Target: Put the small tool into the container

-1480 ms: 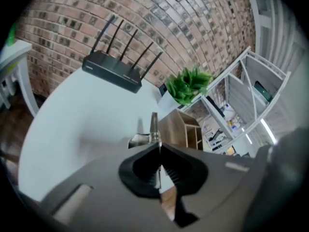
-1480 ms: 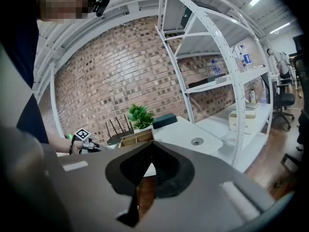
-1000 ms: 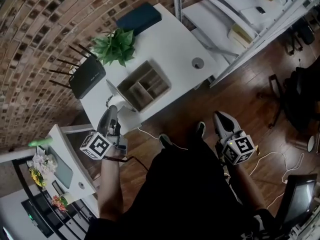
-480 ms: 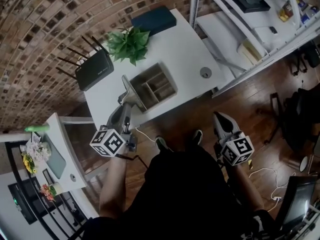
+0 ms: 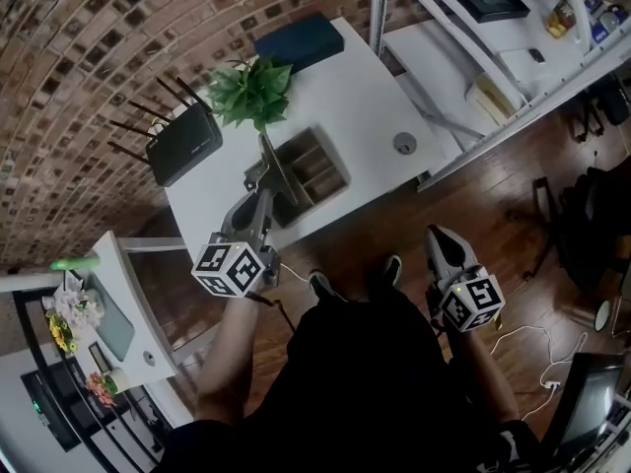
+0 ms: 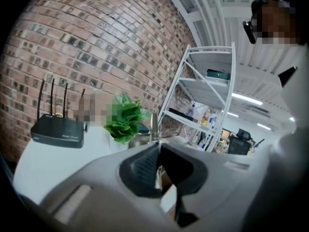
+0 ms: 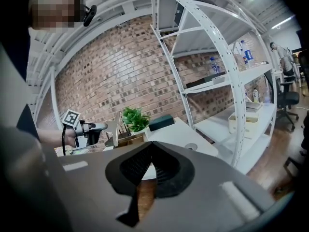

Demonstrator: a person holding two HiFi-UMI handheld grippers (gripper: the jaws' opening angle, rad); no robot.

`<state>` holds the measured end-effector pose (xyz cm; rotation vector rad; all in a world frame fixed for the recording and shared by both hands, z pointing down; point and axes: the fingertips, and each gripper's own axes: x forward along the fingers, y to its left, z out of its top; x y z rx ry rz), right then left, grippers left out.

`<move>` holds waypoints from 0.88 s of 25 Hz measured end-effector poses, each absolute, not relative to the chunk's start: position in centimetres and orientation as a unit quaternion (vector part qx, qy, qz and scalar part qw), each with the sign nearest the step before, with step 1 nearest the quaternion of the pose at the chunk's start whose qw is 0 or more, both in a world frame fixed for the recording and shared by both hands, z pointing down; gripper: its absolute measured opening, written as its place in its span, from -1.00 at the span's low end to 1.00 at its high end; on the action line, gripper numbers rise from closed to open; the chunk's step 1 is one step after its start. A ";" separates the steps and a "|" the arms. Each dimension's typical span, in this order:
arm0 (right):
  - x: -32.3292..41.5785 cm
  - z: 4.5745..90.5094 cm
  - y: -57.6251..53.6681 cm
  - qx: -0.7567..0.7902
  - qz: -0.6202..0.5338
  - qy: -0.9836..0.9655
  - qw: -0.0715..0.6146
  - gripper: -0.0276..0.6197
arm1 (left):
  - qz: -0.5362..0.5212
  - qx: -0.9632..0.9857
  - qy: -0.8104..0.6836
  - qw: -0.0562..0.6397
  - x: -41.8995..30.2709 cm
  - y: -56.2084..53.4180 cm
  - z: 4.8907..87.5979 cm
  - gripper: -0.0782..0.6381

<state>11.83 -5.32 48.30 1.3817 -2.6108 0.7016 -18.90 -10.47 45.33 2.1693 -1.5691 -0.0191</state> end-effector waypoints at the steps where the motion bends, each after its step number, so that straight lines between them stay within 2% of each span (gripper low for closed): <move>1: 11.7 48.3 -5.2 0.456 0.231 -0.858 0.052 -0.90 | -0.003 0.791 -0.570 0.222 -18.7 -10.8 45.3 -0.76; 22: 13.5 48.3 -3.6 0.497 0.238 -0.833 0.046 -0.90 | 0.069 0.822 -0.541 0.161 -14.9 -16.3 48.9 -0.76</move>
